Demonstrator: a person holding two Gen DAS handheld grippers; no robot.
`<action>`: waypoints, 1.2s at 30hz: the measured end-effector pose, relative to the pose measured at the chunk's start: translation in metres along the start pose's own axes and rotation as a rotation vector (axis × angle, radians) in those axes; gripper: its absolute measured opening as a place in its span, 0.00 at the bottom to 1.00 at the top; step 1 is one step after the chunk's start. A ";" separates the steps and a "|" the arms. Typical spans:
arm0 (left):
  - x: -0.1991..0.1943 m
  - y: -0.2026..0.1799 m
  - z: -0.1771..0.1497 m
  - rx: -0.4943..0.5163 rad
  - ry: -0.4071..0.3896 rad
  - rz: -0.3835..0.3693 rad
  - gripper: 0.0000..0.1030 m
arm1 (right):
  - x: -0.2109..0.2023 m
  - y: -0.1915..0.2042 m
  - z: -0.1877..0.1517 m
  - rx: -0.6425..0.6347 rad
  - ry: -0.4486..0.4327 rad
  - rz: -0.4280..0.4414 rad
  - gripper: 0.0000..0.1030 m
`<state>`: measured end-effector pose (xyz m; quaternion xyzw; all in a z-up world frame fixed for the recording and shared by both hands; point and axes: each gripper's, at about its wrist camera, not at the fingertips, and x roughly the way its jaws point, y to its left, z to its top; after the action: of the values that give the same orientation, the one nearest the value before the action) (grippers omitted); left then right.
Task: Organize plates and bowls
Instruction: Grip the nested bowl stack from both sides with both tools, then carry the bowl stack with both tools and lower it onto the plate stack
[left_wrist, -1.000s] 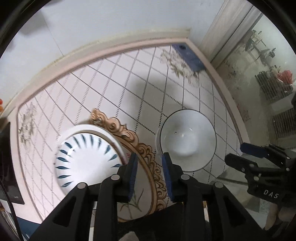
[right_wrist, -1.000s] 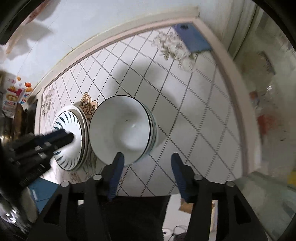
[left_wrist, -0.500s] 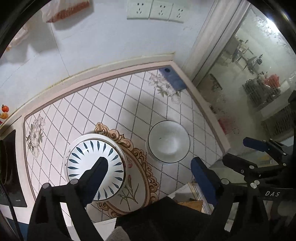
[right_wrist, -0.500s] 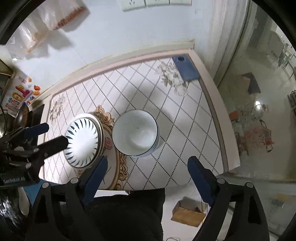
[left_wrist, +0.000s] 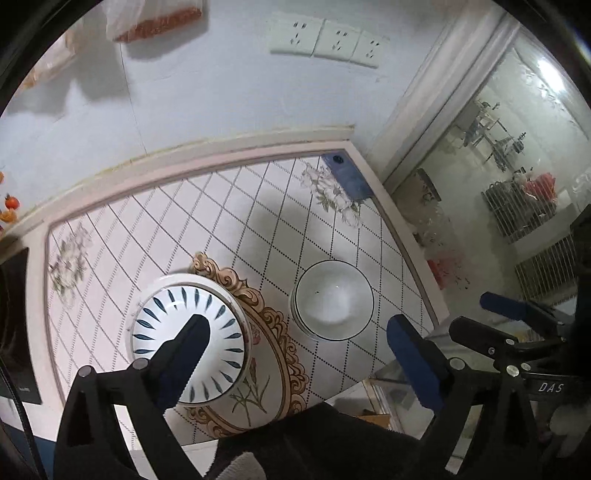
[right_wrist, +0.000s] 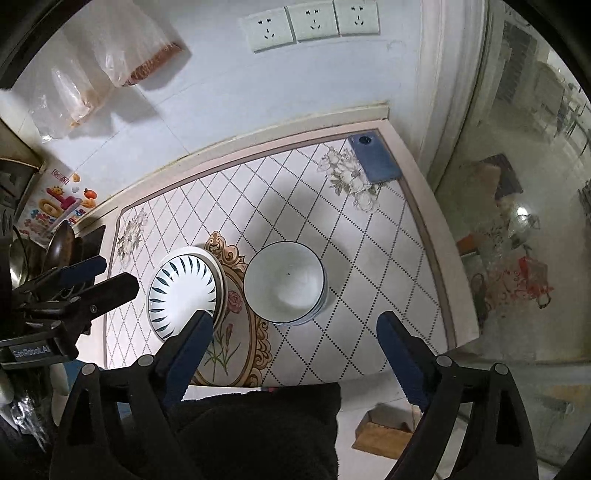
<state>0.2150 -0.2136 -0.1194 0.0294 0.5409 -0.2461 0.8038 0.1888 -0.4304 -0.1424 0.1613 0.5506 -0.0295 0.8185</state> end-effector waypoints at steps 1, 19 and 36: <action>0.007 0.004 0.001 -0.018 0.016 -0.011 0.95 | 0.007 -0.004 0.002 0.014 0.010 0.024 0.90; 0.207 0.032 0.016 -0.122 0.344 -0.105 0.79 | 0.219 -0.091 -0.009 0.319 0.216 0.447 0.90; 0.246 0.014 0.013 -0.099 0.401 -0.170 0.60 | 0.293 -0.105 -0.014 0.364 0.274 0.521 0.53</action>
<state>0.3042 -0.2953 -0.3349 -0.0075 0.7018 -0.2756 0.6569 0.2673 -0.4878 -0.4382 0.4421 0.5816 0.1047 0.6748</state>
